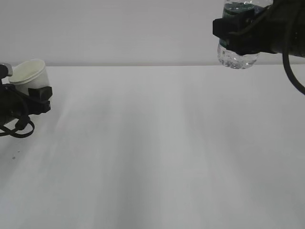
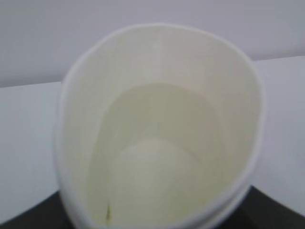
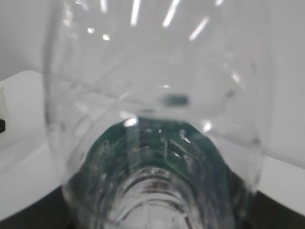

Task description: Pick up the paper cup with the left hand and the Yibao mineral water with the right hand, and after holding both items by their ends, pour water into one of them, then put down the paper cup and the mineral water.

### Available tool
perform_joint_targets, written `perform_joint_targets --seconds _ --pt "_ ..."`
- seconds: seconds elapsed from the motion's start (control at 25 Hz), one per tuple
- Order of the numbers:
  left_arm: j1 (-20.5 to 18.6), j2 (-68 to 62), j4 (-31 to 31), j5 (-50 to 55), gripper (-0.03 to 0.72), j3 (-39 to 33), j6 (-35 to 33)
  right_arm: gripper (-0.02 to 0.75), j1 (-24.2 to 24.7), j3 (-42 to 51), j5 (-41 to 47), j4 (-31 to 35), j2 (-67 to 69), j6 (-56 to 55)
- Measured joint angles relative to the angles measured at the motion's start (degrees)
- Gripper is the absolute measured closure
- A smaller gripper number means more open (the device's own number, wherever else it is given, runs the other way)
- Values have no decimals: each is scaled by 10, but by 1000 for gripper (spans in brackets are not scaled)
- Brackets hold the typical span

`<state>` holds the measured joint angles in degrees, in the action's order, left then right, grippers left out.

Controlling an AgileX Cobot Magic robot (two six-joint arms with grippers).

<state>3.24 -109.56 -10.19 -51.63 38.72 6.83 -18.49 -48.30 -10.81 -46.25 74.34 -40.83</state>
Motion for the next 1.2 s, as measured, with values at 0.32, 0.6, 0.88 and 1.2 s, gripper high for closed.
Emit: perform_joint_targets --seconds 0.32,0.6,0.88,1.2 --pt "0 -37 26 -32 288 1 0 330 0 0 0 0 0 0" --pt "0 -44 48 -39 288 2 -16 330 0 0 0 0 0 0" --pt "0 -51 70 -43 288 2 -23 330 0 0 0 0 0 0" --pt "0 -82 77 -52 288 4 -23 330 0 0 0 0 0 -5"
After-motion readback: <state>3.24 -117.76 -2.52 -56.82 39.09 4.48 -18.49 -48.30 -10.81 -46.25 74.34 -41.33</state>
